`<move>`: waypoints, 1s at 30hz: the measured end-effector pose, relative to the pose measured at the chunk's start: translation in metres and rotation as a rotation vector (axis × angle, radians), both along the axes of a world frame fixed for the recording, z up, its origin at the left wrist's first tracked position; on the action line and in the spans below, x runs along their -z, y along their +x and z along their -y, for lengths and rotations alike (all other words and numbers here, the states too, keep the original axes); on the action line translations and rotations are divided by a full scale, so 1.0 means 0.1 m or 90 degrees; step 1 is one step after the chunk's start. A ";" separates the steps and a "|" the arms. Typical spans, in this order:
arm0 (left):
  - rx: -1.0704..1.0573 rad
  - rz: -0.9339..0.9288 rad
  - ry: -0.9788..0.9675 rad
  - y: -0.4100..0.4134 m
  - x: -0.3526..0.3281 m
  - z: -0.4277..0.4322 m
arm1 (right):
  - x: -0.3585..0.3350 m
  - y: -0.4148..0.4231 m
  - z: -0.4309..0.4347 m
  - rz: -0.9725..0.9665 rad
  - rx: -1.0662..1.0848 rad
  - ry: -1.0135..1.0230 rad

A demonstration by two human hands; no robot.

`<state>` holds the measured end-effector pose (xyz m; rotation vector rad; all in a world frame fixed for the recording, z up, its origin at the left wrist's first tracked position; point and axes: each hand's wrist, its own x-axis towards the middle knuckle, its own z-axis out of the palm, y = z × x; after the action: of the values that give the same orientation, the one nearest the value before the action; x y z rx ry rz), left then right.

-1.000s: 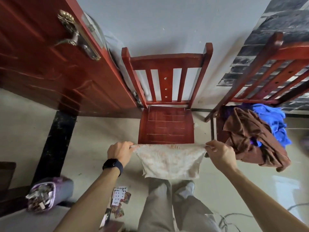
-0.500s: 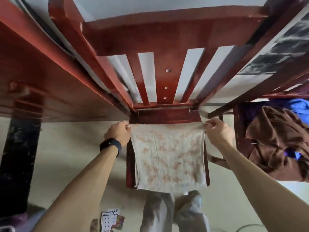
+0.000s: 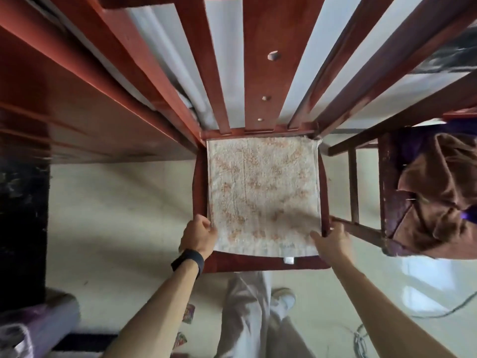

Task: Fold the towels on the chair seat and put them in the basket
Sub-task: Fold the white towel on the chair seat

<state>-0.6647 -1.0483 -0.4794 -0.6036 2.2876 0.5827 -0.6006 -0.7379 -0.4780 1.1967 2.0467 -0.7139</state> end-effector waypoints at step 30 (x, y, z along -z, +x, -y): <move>-0.218 -0.074 0.137 0.57 0.27 0.24 | 0.14 0.62 0.19 -0.239 0.204 -0.059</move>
<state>-0.6073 -1.0719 -0.5061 -0.8807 2.2016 1.0374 -0.5381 -0.7565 -0.4923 1.4399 2.1061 -1.2548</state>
